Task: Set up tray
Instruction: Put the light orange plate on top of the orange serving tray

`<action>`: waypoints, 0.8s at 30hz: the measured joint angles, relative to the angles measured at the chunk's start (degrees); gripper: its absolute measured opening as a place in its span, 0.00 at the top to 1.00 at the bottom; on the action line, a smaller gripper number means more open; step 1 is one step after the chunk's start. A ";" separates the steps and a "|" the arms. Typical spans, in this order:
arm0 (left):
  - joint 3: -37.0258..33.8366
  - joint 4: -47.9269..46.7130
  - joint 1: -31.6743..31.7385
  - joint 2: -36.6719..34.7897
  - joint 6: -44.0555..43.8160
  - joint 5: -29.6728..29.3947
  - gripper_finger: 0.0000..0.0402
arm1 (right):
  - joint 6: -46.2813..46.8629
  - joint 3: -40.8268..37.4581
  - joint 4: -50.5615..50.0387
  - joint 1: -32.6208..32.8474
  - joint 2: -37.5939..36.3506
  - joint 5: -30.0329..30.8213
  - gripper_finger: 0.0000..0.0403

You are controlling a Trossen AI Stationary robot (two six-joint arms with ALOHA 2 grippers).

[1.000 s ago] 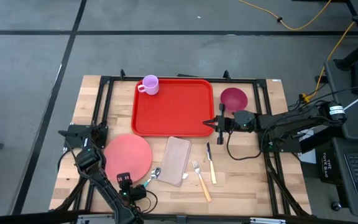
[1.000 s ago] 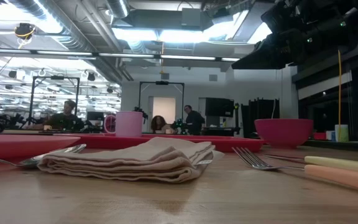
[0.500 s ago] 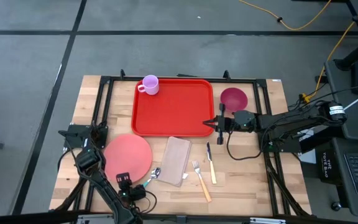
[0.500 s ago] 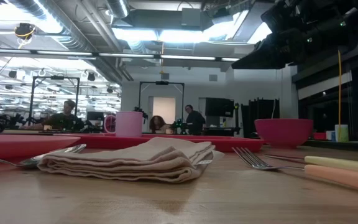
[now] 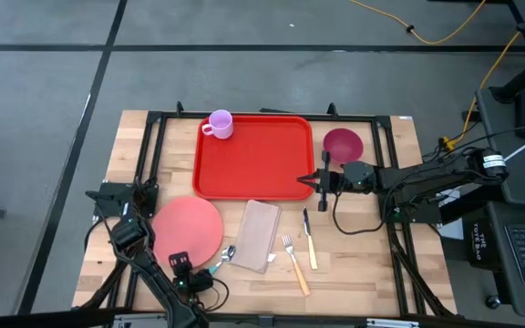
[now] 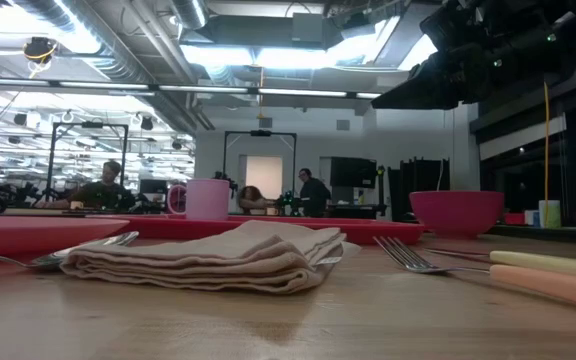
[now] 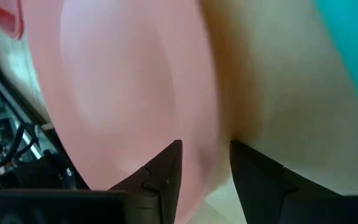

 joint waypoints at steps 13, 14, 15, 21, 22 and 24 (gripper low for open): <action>-3.96 1.89 -0.09 -0.29 -0.28 -0.64 0.94 | 0.13 0.00 -0.02 0.00 0.00 0.00 0.94; -3.99 1.77 -0.09 -0.27 -0.40 -0.87 0.96 | 0.13 0.00 -0.02 0.01 0.01 -0.02 0.94; -4.01 1.55 -0.09 -0.24 -0.89 -1.21 0.98 | 0.13 0.00 -0.02 0.01 -0.01 0.00 0.94; -2.55 1.14 -0.44 -0.11 -2.09 -1.74 0.99 | 0.06 0.00 -0.02 0.00 -0.01 0.00 0.94; -1.79 0.82 -0.68 -0.11 -2.37 -1.85 0.99 | 0.05 0.00 -0.02 0.01 0.00 0.00 0.94; -0.13 -0.47 -1.27 -0.11 -2.72 -2.44 0.99 | 0.04 0.00 -0.02 -0.01 -0.01 0.00 0.94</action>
